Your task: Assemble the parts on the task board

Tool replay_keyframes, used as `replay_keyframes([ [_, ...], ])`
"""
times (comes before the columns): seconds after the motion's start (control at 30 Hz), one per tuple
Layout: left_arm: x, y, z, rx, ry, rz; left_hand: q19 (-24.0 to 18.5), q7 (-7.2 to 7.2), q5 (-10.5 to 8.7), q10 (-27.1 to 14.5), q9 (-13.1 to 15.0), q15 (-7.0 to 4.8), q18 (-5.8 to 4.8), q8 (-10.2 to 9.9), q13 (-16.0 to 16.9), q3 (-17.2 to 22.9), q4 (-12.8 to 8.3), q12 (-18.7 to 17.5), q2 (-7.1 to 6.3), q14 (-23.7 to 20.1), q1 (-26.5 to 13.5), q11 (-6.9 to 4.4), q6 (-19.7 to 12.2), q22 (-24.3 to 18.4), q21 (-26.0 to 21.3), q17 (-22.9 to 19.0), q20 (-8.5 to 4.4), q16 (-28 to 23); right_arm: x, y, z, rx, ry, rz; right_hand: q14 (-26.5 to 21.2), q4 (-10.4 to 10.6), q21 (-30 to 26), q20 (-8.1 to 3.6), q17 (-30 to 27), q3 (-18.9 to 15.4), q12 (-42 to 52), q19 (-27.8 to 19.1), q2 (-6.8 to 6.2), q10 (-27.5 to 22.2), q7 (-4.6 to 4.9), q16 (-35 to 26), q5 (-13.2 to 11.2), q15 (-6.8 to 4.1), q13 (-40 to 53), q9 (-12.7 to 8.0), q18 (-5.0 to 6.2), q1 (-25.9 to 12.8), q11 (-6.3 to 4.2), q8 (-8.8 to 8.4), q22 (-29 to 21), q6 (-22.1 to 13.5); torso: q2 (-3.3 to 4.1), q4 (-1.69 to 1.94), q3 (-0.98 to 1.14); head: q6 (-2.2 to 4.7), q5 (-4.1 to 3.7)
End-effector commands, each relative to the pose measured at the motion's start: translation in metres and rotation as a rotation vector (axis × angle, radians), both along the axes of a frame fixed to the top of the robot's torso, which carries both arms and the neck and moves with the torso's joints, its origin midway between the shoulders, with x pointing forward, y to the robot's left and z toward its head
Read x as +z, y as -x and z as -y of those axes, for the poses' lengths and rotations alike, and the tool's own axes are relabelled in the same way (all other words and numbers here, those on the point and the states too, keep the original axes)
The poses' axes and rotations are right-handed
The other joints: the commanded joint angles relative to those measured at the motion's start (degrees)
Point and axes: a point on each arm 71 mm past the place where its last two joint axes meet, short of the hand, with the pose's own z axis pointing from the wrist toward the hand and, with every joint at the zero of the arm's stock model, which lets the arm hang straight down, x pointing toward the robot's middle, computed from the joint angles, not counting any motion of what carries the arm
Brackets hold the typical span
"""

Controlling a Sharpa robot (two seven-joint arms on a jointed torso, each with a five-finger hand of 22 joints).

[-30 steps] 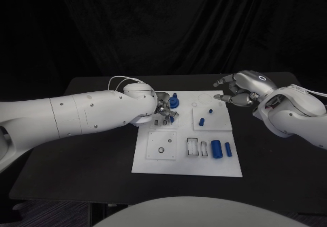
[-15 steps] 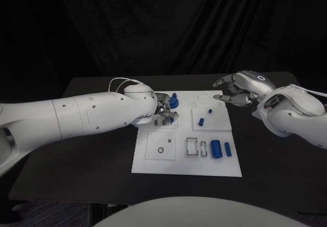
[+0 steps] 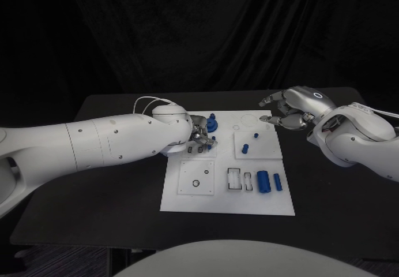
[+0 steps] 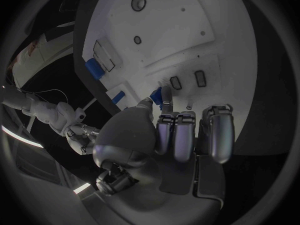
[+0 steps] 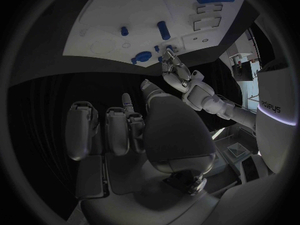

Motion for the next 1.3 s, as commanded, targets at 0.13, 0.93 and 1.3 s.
replay_keyframes([
  [0.13, -0.001, 0.002, 0.003, -0.024, 0.006, -0.010, -0.3, 0.07, 1.16, 6.0, 0.5, -0.41, -0.52, -1.2, 15.0, 1.2, -0.5, 0.1, -0.27, 6.2, 1.4, -0.34, 0.6, 1.4, -0.4, 15.1, -0.31, 0.1, -0.001, -0.001, 0.001, -0.019, 0.007, -0.011, 3.9, -0.4, -0.3, 0.38, 4.5, 0.0, 0.0, 1.6, 0.75, 5.9, -0.06, -0.4, 0.4, 0.33, 14.9, -0.1, 0.88, 0.1, 0.31, -0.43, 11.5, 0.1, 0.00, 0.08, -0.01, -0.01, -0.16],
  [0.93, -0.001, 0.003, -0.001, -0.031, 0.035, 0.000, -0.3, -0.07, 10.97, 6.0, 4.9, -0.52, -0.47, -5.9, 15.0, 12.6, -2.3, 0.1, -4.90, 6.2, 2.5, -0.48, 2.2, 1.6, -1.0, 15.1, -0.44, 0.1, -0.002, -0.001, 0.003, -0.028, 0.013, -0.019, 3.8, -1.5, -0.4, 0.46, 4.3, 0.7, 0.0, 1.6, 1.31, 5.9, 0.09, -0.6, 3.6, 0.41, 14.9, -0.5, 0.90, 0.9, 0.39, -0.98, 11.5, 0.6, -0.02, 0.09, -0.01, -0.01, -0.22],
  [1.3, 0.001, 0.005, -0.014, -0.014, 0.056, 0.014, -0.2, -0.09, 11.30, 6.0, 7.3, -0.58, -0.49, -7.0, 15.0, 19.4, -2.9, 0.1, -7.54, 6.2, 1.1, -0.53, 3.0, 1.9, -1.2, 15.1, -0.48, 0.1, -0.003, -0.001, 0.005, -0.034, 0.017, -0.025, 3.8, -1.6, -0.5, 0.47, 4.2, 0.9, 0.0, 1.6, 1.40, 5.9, 0.11, -0.6, 4.2, 0.41, 14.9, -0.6, 0.91, 1.0, 0.41, -1.07, 11.5, 0.6, -0.02, 0.08, -0.08, -0.01, 0.38],
])
